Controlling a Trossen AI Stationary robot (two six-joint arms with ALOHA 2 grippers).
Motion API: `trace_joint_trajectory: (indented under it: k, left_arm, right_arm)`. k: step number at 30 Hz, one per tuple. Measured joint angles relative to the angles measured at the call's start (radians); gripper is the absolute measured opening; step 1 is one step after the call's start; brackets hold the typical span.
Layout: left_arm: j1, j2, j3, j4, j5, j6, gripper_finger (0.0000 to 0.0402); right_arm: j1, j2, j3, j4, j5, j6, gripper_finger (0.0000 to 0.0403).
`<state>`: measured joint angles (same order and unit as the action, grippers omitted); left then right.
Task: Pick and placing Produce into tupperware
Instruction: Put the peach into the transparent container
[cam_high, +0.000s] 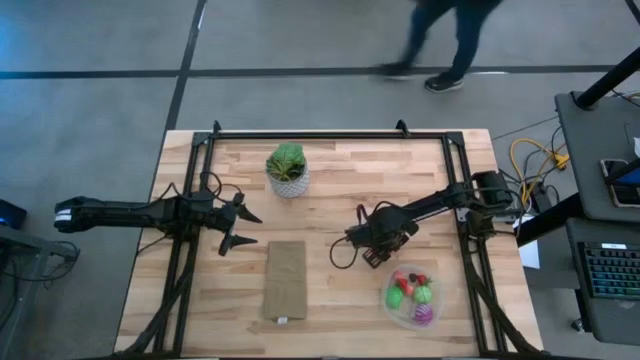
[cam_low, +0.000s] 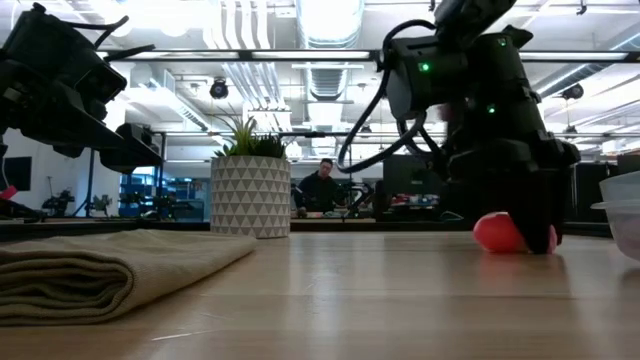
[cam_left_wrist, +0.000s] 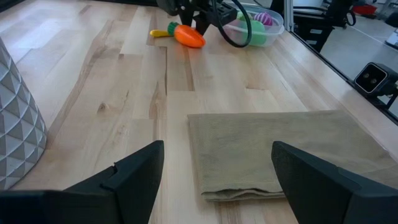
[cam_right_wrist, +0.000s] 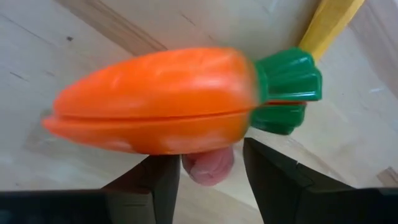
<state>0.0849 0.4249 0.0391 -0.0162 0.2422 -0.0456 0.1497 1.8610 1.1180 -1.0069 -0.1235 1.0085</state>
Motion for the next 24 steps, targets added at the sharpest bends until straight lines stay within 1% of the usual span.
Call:
trace_joint_trajectory:
  k: [9,13,19,24]
  left_arm:
    - [0.0,0.0,0.0,0.0,0.0,0.0,0.0283]
    - [0.0,0.0,0.0,0.0,0.0,0.0,0.0283]
    - [0.0,0.0,0.0,0.0,0.0,0.0,0.0283]
    - [0.0,0.0,0.0,0.0,0.0,0.0,0.0283]
  right_arm:
    - [0.0,0.0,0.017,0.001,-0.007,-0.014,0.0111]
    - [0.0,-0.001,0.017,-0.002,-0.017,-0.01,0.0093]
    - [0.0,-0.025,0.084,-0.031,-0.032,0.01,0.0089]
    - [0.016,-0.101,0.212,-0.144,-0.032,0.092,0.0092]
